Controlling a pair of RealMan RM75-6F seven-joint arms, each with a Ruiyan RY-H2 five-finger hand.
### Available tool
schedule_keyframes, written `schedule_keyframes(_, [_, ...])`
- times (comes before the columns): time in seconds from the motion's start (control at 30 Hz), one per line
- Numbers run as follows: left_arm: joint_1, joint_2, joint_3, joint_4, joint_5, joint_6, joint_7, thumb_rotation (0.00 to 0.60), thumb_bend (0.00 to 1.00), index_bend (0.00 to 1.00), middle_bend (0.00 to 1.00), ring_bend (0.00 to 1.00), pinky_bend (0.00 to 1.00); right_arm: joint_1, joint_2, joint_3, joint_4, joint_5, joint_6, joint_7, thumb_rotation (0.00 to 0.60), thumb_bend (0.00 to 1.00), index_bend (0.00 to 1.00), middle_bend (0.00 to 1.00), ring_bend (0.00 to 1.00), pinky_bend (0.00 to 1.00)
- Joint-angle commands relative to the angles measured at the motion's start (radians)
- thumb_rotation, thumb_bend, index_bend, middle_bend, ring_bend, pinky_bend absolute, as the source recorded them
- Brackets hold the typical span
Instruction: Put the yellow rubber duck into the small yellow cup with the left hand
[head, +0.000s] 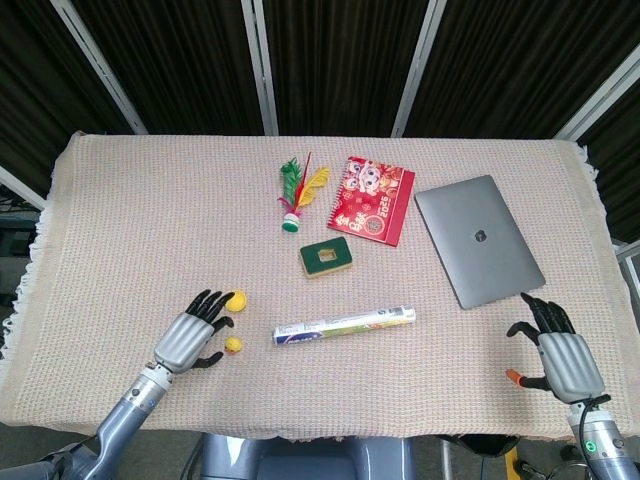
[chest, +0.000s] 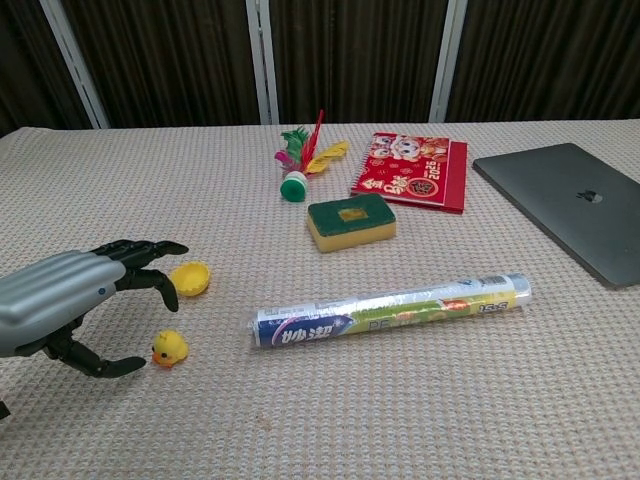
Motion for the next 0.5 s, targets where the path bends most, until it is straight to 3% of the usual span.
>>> schedule_keyframes(0.03, [-0.015,-0.01,-0.001,0.013,0.007,-0.01,-0.014,0.6,0.28,0.35,0.0,0.0,0.0,-0.001,0.001,0.0,0.0,0.001,0.001,0.002,0.6,0.0,0.41,0.02,0.0,0.0])
schedule_keyframes(0.5, [-0.063,-0.051,0.006,0.055,0.028,-0.03,-0.034,0.6,0.3,0.41,0.0,0.0,0.0,-0.006,0.004,0.0,-0.001,0.004,0.003,0.014,0.6,0.0,0.41,0.02,0.0,0.0])
